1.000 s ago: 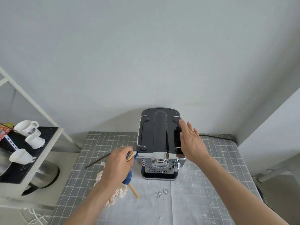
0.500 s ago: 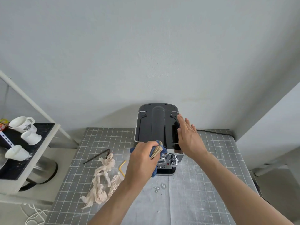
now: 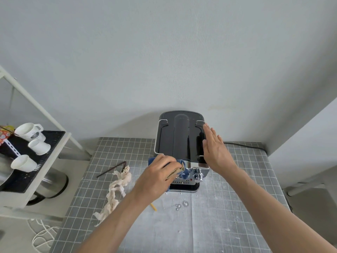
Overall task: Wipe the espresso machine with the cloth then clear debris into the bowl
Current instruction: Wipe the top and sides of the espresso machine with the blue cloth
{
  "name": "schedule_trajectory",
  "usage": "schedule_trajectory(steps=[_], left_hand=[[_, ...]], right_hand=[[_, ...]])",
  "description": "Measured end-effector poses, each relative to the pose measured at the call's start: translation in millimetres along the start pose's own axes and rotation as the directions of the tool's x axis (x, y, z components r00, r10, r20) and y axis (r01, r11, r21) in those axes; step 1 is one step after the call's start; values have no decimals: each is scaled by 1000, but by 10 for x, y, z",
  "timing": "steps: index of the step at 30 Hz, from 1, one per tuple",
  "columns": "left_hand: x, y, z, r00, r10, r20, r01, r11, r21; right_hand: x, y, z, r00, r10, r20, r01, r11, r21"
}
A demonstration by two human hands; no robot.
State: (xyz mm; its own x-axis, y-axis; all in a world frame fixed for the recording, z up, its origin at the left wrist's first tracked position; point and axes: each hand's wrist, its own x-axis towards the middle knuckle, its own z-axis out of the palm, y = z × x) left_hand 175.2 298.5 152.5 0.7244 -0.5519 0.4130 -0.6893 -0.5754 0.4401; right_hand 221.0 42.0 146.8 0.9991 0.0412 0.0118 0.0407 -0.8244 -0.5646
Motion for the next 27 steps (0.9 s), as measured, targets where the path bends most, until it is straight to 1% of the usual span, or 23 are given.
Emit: schedule_trajectory(steps=[6,10,18,21,25,27], left_hand=[[-32,-86,-90,998,9,63,-14,996,83],[-97,-121,-103,997,-59,57,54,995,88],[63,36,50,996,-82,-35,82,996,-23],[63,56,64,994,-108,-34,107,993,-39],[29,-48,-18,997,-83,0,83,996,-28],[-19,-145,-77,994,-105,-5,105,994,-10]], right_hand=[[-61,-121,72,999,24,37,-20,994,-103],[-96,-134,143,1000,11,22,-7,982,-188],[-91,-135,145,1000,10,2,-10,980,-198],[-83,-148,151,1000,12,9,-10,978,-207],[-80,-148,151,1000,5,11,-3,977,-212],[-85,-153,146,1000,7,15,-4,978,-208]])
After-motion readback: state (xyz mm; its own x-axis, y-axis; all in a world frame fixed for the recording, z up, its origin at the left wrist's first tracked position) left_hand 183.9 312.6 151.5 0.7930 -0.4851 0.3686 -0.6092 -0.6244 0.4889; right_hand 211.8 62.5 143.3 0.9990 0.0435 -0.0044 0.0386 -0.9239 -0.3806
